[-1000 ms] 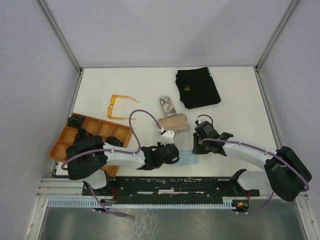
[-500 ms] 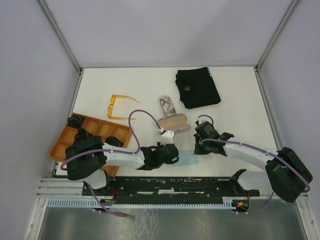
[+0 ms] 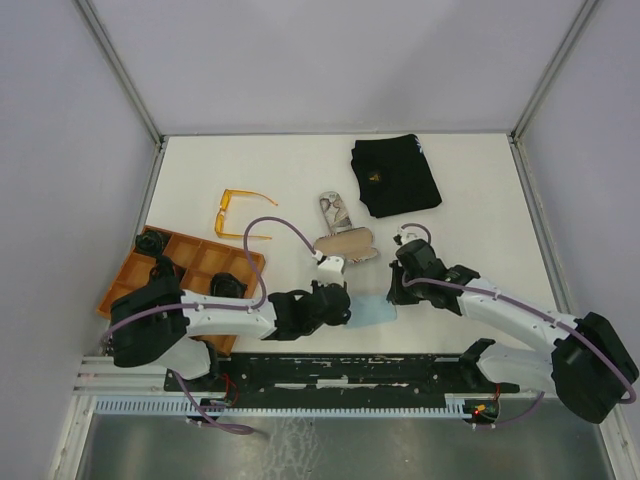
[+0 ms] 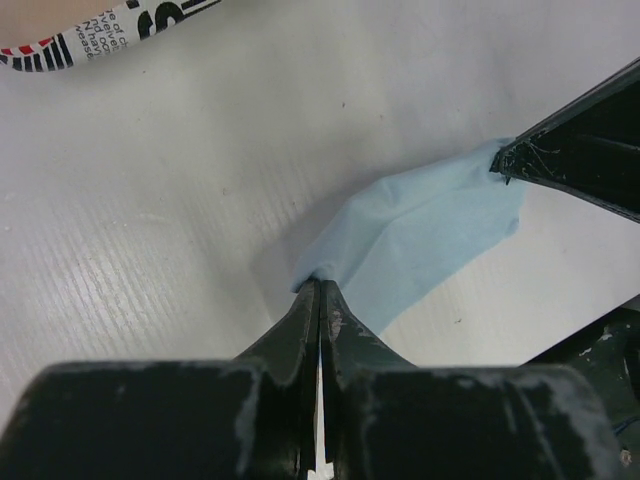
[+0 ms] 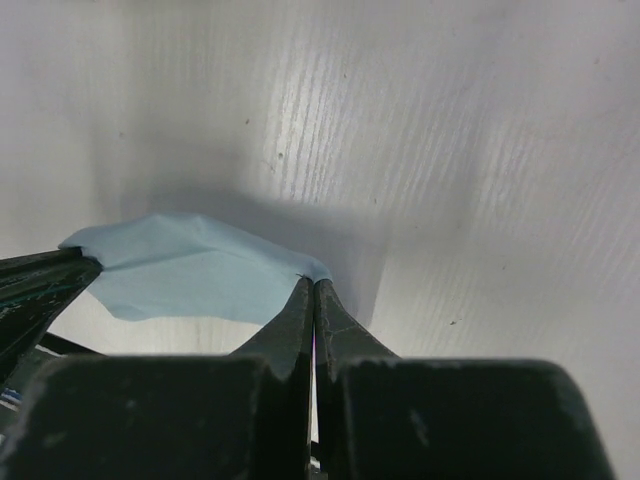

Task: Organize the sunglasses
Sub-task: Pick up the glasses cleaning cloth from the center of the board.

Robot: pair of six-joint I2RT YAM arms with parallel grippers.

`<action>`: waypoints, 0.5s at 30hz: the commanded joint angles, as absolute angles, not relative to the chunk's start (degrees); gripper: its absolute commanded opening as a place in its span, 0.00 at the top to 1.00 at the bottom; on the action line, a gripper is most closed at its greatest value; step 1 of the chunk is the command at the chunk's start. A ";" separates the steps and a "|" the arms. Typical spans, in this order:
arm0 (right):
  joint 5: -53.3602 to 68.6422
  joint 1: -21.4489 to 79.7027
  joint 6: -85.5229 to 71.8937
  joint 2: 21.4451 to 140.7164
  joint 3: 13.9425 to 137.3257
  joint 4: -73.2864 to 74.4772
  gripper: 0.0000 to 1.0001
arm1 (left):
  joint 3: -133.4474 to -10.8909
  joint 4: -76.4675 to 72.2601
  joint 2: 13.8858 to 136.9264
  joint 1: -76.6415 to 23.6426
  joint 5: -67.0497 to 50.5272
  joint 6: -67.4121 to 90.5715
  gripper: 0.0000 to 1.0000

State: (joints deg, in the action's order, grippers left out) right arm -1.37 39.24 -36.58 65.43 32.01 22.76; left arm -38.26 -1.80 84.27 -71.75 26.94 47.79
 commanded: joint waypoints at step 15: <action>-2.13 39.07 -35.70 63.38 37.98 21.75 1.00 | -34.38 -2.40 74.94 -68.56 29.01 45.35 0.97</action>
